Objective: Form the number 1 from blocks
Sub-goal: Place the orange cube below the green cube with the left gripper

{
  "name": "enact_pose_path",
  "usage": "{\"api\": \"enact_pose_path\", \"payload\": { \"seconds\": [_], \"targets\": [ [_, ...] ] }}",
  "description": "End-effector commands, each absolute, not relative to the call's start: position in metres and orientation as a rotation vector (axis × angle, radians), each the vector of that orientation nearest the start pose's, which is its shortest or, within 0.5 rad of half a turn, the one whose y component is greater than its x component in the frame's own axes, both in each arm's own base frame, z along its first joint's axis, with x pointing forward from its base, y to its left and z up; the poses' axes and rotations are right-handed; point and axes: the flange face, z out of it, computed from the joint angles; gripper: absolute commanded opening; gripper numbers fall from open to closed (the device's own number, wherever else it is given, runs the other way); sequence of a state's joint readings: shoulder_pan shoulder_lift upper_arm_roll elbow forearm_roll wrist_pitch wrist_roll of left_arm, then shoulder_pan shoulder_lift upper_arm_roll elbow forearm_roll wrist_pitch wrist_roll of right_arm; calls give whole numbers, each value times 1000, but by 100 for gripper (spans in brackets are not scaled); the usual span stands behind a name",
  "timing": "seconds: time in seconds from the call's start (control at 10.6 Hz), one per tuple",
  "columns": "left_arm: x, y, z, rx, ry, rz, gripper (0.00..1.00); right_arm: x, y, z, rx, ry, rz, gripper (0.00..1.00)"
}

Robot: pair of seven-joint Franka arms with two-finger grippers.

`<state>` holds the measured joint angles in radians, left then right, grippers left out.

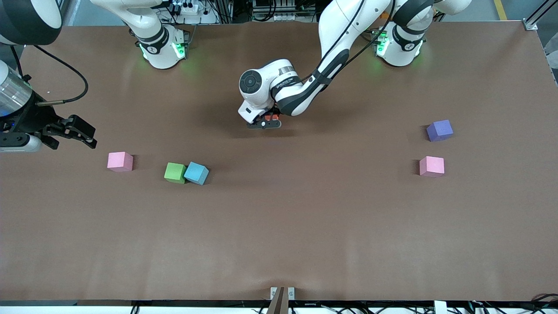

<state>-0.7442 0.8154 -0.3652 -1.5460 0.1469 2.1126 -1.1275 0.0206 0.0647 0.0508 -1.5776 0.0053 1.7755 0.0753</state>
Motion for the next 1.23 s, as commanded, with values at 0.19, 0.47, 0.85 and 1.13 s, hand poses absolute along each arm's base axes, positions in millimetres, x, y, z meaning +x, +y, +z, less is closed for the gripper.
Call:
{"api": "enact_pose_path", "payload": {
  "seconds": [0.19,0.47,0.85,1.13],
  "targets": [
    [330,-597,184,-2995,-101,338,100,598,30,602,-3125,20,-187,100],
    [342,-595,214,-2994,-180,276,100,598,33,600,-3121,30,-181,100],
    [390,-567,268,-3006,-312,179,100,608,36,580,-3122,31,-138,100],
    [469,-505,296,-3009,-526,148,100,630,37,531,-3118,117,-55,100]
  ]
}}
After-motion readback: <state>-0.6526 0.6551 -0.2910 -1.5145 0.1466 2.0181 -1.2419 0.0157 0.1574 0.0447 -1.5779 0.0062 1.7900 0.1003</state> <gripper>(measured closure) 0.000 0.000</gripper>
